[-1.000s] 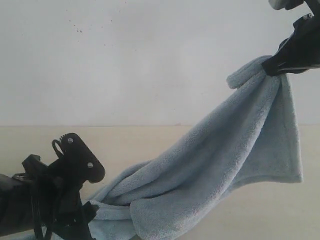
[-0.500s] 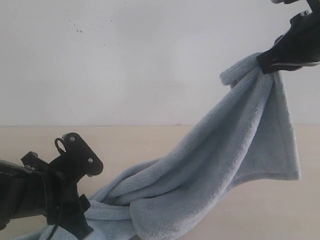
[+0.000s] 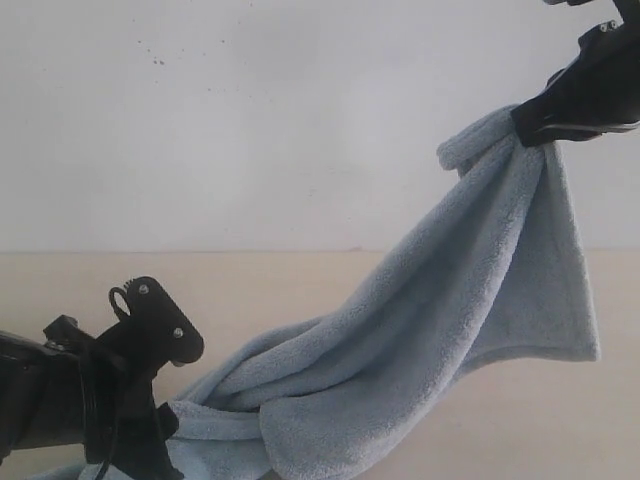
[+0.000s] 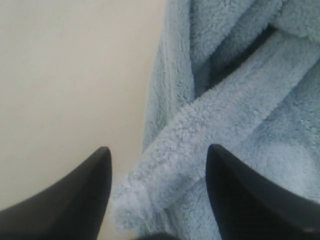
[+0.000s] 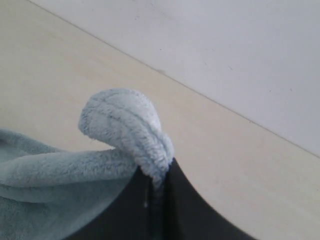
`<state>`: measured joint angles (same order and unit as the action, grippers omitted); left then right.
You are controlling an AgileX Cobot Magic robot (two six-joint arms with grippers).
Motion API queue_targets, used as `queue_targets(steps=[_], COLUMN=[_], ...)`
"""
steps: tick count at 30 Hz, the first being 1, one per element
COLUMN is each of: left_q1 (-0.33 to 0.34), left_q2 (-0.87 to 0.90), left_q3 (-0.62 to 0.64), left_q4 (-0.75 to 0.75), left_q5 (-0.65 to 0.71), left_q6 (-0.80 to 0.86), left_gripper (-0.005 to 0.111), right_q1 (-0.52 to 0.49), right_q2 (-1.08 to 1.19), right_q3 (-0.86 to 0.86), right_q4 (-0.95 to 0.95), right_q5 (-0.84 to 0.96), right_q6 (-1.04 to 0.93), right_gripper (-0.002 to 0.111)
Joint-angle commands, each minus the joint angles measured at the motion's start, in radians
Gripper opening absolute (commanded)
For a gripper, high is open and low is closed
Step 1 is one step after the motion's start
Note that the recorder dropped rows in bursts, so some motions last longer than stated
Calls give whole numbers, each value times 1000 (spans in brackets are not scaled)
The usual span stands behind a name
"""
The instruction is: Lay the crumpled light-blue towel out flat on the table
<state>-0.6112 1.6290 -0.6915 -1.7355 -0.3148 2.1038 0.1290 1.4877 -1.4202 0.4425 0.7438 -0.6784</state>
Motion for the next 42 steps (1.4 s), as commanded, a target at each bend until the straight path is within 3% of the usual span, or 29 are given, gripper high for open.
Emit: queue_targets(steps=[1, 15, 17, 22, 28, 32, 42], left_q1=[3, 14, 14, 8, -8, -88, -421], left_q2=[2, 30, 55, 95, 3, -109, -300], left_q3=[40, 39, 39, 39, 39, 48, 210], left_q4=[-9, 78, 112, 121, 20, -9, -9], left_q5=[0, -10, -10, 5, 47, 55, 74], left_q6=[30, 29, 29, 29, 29, 29, -149], left_gripper=[54, 53, 46, 4, 4, 4, 4], right_q1=[-8, 10, 10, 10, 10, 10, 10], right_q2=[-12, -12, -12, -12, -12, -12, -12], right_q3=[1, 1, 1, 1, 1, 1, 1], right_q4=[11, 60, 60, 67, 67, 69, 73], right_q5=[-7, 2, 2, 18, 15, 12, 14], right_q6=[-11, -37, -37, -37, -37, -37, -37], right_gripper=[0, 0, 0, 0, 0, 0, 0])
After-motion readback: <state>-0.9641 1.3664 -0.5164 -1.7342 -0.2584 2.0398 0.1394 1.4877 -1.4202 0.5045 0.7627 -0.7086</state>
